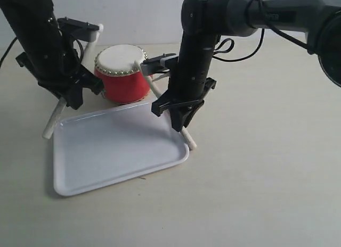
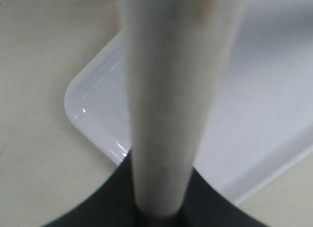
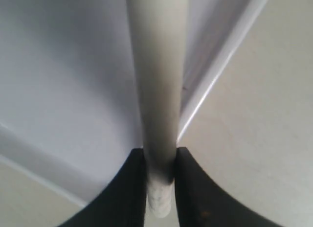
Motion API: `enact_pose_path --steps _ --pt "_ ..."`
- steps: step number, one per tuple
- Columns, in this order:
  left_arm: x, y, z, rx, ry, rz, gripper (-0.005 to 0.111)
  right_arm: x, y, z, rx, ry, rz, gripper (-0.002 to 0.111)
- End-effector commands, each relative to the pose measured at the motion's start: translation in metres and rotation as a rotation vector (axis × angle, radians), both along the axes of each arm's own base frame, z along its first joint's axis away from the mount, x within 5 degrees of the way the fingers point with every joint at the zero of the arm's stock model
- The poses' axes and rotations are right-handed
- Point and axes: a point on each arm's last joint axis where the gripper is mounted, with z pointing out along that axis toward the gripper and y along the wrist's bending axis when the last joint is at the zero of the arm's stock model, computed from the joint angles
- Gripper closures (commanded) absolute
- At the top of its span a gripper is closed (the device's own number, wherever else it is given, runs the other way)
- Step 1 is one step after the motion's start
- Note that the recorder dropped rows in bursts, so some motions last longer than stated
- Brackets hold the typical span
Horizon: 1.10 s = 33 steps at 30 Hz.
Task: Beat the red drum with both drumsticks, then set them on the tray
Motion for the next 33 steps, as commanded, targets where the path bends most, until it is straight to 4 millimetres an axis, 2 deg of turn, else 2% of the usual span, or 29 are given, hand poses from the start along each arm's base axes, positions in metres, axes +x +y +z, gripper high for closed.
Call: enact_pose_path --steps 1,4,7,8,9,10,11,12,14,15,18,20,23,28,30,33 --pt "-0.005 -0.001 0.017 -0.044 -0.028 0.010 0.107 0.001 -0.001 0.005 -0.009 -0.022 -0.009 0.108" --pt "-0.001 -0.003 0.014 -0.062 -0.051 0.014 0.107 0.000 -0.002 0.026 0.014 -0.061 -0.009 0.108" --pt "0.005 -0.008 -0.001 -0.075 -0.036 0.024 0.107 -0.004 -0.004 0.059 0.055 -0.123 -0.011 0.108" --pt "0.007 -0.010 -0.015 -0.059 -0.002 0.019 0.107 -0.008 -0.005 0.081 0.086 -0.161 -0.013 0.108" --pt "0.009 -0.011 -0.025 -0.049 0.019 0.012 0.107 -0.010 -0.006 0.093 0.106 -0.181 -0.014 0.108" --pt "0.012 -0.012 -0.044 -0.029 0.061 0.005 0.107 -0.016 -0.009 0.116 0.139 -0.222 -0.011 0.108" --pt "0.013 -0.013 -0.052 -0.020 0.079 -0.003 0.107 -0.018 -0.010 0.124 0.149 -0.238 -0.011 0.108" --pt "0.014 -0.013 -0.070 0.003 0.127 -0.019 0.107 -0.023 -0.013 0.141 0.169 -0.273 -0.011 0.108" --pt "0.014 -0.012 -0.084 0.031 0.172 -0.036 0.107 -0.028 -0.016 0.155 0.186 -0.300 -0.011 0.108" --pt "0.014 -0.012 -0.084 0.034 0.180 -0.042 0.107 -0.028 -0.016 0.157 0.188 -0.305 -0.011 0.108" --pt "0.016 -0.013 -0.072 0.054 0.219 -0.049 0.107 -0.024 -0.013 0.143 0.172 -0.277 -0.011 0.108" --pt "0.017 -0.013 -0.055 0.050 0.212 -0.052 0.107 -0.017 -0.009 0.121 0.145 -0.232 -0.011 0.108" --pt "0.013 -0.012 -0.017 0.015 0.126 -0.052 0.107 -0.006 -0.004 0.072 0.084 -0.147 0.018 0.108" --pt "0.002 -0.008 0.026 -0.037 0.027 -0.045 0.107 0.002 -0.005 0.015 -0.029 -0.069 0.042 0.108" --pt "-0.002 -0.006 0.041 -0.056 -0.009 -0.036 0.107 0.004 -0.008 0.005 -0.078 -0.070 0.042 0.108" --pt "-0.008 -0.004 0.061 -0.085 -0.068 -0.028 0.107 0.006 -0.011 0.007 -0.108 -0.092 0.037 0.108"
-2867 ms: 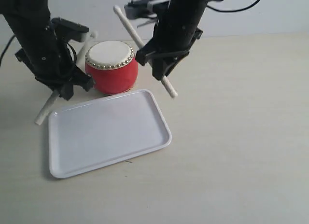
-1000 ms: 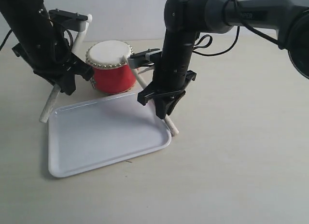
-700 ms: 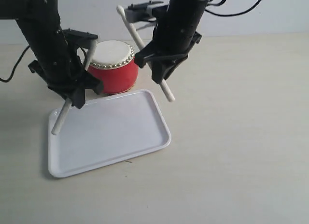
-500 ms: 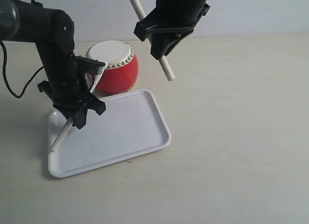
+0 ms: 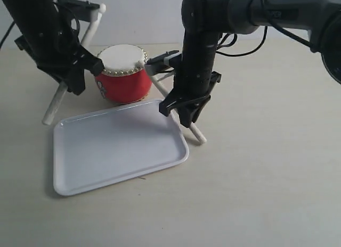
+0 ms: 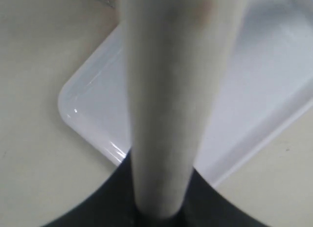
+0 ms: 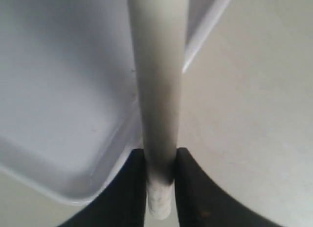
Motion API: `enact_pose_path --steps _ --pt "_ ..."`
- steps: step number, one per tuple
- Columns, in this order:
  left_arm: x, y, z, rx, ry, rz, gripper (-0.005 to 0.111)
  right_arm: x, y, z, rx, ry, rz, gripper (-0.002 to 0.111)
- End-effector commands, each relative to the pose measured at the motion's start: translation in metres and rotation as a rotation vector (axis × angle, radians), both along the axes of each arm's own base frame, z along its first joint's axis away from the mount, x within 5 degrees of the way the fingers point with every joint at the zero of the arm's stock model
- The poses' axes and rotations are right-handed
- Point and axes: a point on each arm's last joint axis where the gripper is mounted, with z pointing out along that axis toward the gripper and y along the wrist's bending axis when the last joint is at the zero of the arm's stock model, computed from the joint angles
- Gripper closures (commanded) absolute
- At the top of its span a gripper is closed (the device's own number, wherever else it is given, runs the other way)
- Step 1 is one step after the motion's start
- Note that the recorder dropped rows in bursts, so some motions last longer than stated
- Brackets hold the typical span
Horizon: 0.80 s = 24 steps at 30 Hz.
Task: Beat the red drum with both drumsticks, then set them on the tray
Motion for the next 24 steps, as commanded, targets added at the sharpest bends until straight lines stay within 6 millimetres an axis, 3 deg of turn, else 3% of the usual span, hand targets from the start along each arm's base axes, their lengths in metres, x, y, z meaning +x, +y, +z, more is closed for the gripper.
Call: enact_pose_path --steps 1,7,13,19,24 --pt "-0.010 0.002 0.032 -0.055 -0.081 0.017 0.107 0.004 -0.003 0.008 -0.031 -0.049 -0.009 0.108" --pt "-0.019 0.005 0.050 -0.086 -0.141 0.017 0.107 0.007 0.003 0.053 0.064 -0.130 -0.058 0.108" --pt "-0.027 0.012 0.056 -0.115 -0.271 0.004 0.107 -0.011 0.014 0.096 0.135 -0.202 0.009 0.108" --pt "-0.043 0.035 0.069 -0.160 -0.431 0.051 0.107 -0.039 0.049 0.099 0.026 -0.303 0.301 0.108" --pt "-0.064 0.071 0.080 -0.178 -0.559 0.142 0.107 -0.055 0.072 0.087 -0.110 -0.370 0.622 0.108"
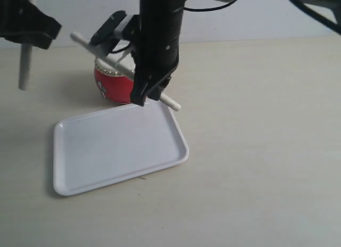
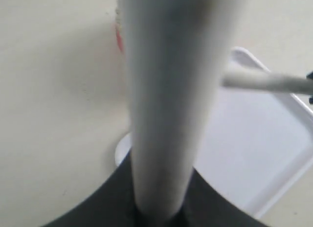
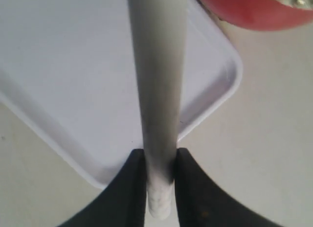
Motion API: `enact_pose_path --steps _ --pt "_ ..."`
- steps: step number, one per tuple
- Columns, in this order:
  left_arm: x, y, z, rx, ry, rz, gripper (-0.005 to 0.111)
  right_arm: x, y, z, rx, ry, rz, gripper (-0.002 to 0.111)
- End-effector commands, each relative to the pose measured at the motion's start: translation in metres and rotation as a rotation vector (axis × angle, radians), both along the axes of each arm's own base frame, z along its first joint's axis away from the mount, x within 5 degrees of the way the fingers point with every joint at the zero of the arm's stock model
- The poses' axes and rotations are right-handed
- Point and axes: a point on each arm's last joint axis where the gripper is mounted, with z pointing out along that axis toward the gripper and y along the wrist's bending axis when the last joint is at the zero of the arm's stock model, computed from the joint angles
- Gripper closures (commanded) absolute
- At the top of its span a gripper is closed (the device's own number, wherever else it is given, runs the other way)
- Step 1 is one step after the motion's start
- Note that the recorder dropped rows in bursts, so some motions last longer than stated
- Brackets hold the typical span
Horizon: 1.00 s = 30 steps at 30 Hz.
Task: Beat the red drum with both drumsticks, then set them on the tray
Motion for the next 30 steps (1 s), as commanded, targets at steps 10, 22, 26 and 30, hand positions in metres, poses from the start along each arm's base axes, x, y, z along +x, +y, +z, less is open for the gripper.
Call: enact_pose_path --steps 10,22,26,30 --pt "-0.041 0.060 -0.010 -0.063 -0.330 0.170 0.107 -0.004 0.042 -0.041 -0.187 -0.223 0.530 0.108" --pt "-0.040 0.060 -0.007 -0.073 -0.370 0.172 0.107 0.002 0.053 -0.088 -0.198 -0.217 0.578 0.108" --pt "-0.040 0.060 -0.007 -0.073 -0.370 0.172 0.107 0.003 0.055 -0.087 -0.186 -0.233 0.580 0.108" --pt "-0.040 0.060 -0.007 -0.074 -0.369 0.173 0.107 0.004 0.055 -0.094 -0.195 -0.222 0.583 0.108"
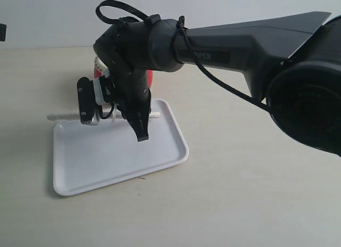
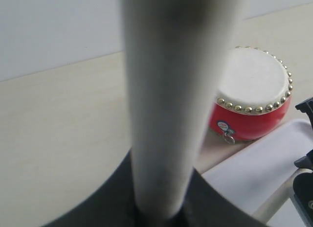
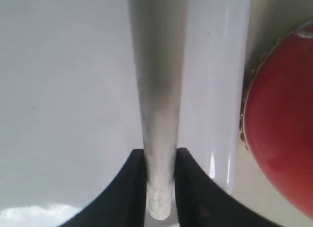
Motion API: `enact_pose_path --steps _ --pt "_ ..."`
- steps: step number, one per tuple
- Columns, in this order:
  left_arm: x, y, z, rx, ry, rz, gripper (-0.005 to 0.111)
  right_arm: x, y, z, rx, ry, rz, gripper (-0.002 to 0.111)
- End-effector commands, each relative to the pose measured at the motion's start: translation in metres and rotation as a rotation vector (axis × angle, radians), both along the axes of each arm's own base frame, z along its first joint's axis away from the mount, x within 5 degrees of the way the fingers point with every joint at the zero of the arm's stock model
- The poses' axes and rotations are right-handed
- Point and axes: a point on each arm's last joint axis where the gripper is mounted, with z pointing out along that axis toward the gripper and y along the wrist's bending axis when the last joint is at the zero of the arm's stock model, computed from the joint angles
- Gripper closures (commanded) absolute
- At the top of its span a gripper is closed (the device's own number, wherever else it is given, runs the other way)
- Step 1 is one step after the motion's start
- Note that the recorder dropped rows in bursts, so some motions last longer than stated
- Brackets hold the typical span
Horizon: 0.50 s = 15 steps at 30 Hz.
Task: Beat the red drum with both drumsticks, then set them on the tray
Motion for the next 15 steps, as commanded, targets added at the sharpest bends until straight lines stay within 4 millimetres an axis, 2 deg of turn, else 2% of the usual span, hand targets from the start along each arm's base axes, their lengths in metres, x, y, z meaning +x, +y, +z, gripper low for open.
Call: enact_pose_path --steps 1,6,15 --pt "-0.001 0.001 0.001 -0.002 -0.013 0.002 0.107 0.001 0.002 -0.007 -0.008 -0.002 0.011 0.108" --pt "-0.001 0.001 0.001 -0.003 -0.013 0.003 0.107 0.001 0.002 -0.019 -0.028 0.013 0.012 0.108" --pt "-0.001 0.001 0.001 -0.007 -0.012 0.004 0.107 0.001 0.002 -0.019 -0.028 0.013 0.012 0.108"
